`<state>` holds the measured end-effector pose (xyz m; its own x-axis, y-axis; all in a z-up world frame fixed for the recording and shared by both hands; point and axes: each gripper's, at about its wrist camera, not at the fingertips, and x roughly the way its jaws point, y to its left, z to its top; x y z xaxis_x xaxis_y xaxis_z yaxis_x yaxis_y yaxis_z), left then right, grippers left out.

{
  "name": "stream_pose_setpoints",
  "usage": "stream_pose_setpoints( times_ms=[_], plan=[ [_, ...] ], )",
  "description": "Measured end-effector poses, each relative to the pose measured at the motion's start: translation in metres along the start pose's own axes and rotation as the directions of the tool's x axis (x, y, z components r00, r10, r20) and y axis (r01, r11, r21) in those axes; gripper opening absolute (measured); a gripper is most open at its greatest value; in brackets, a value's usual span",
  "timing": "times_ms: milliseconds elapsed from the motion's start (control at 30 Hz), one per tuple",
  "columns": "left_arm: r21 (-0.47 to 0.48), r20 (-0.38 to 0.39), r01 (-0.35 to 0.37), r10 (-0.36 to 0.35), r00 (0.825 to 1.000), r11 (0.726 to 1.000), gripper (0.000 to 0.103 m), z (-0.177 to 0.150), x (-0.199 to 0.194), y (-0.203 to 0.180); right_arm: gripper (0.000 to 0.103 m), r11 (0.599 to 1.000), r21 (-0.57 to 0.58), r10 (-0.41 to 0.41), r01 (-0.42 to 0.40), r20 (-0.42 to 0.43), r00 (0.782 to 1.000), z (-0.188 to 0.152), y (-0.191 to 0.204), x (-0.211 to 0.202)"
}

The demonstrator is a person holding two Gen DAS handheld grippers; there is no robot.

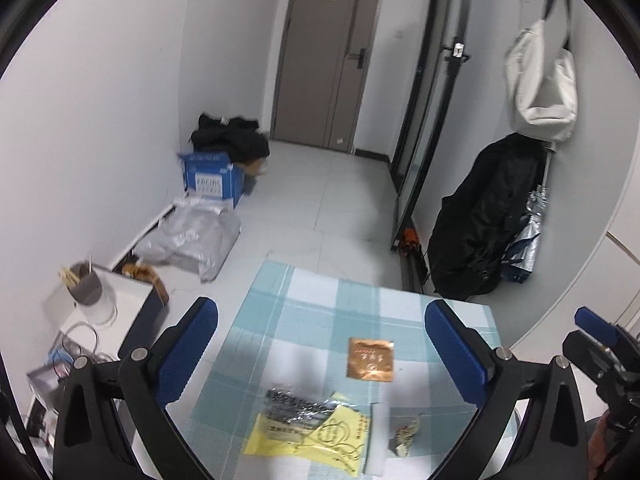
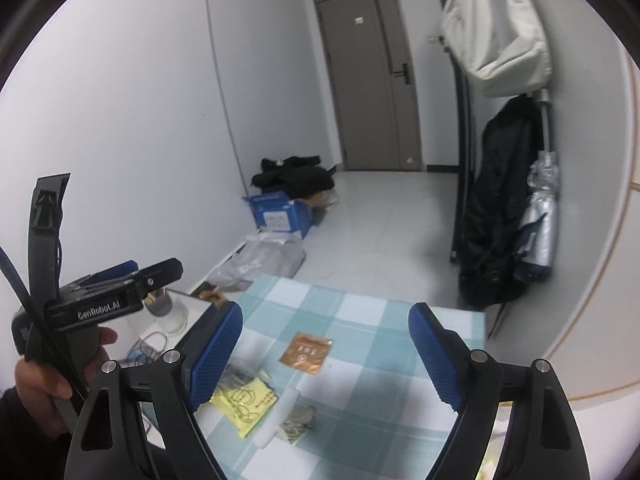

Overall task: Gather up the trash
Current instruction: 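Move both empty tools back above the table, then grasp the small printed wrapper with the right tool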

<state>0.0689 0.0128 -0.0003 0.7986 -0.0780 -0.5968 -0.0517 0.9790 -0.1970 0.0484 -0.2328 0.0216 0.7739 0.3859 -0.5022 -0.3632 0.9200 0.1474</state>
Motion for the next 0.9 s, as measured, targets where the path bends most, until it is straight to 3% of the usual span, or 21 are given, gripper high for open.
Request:
stream_pose_setpoints(
  times_ms=[400,533,667,900],
  plan=[
    [-0.153,-0.144,0.047,-0.069,0.987,0.987,0.102,-0.009,0.025,0.053,0.085,0.998,-0.028,0.055,-0.06,-0.152,0.987,-0.038,0.012,0.081],
    [-0.157,-0.172,0.042,-0.07,0.983,0.987,0.102,-0.014,0.029,0.063,0.085,0.996,-0.024,0.083,-0.091,-0.235,0.968,-0.057,0.011,0.106],
    [-0.152,-0.196,0.035,-0.065,0.979,0.988,0.102,-0.018,0.033,0.069,0.085,0.987,-0.059,0.129,-0.15,-0.266,0.955,-0.066,0.019,0.114],
    [-0.16,-0.221,0.041,-0.076,0.972,0.986,0.102,-0.019,0.04,0.074,0.085,0.976,-0.122,0.132,-0.182,-0.337,0.932,-0.088,0.023,0.123]
  ],
)
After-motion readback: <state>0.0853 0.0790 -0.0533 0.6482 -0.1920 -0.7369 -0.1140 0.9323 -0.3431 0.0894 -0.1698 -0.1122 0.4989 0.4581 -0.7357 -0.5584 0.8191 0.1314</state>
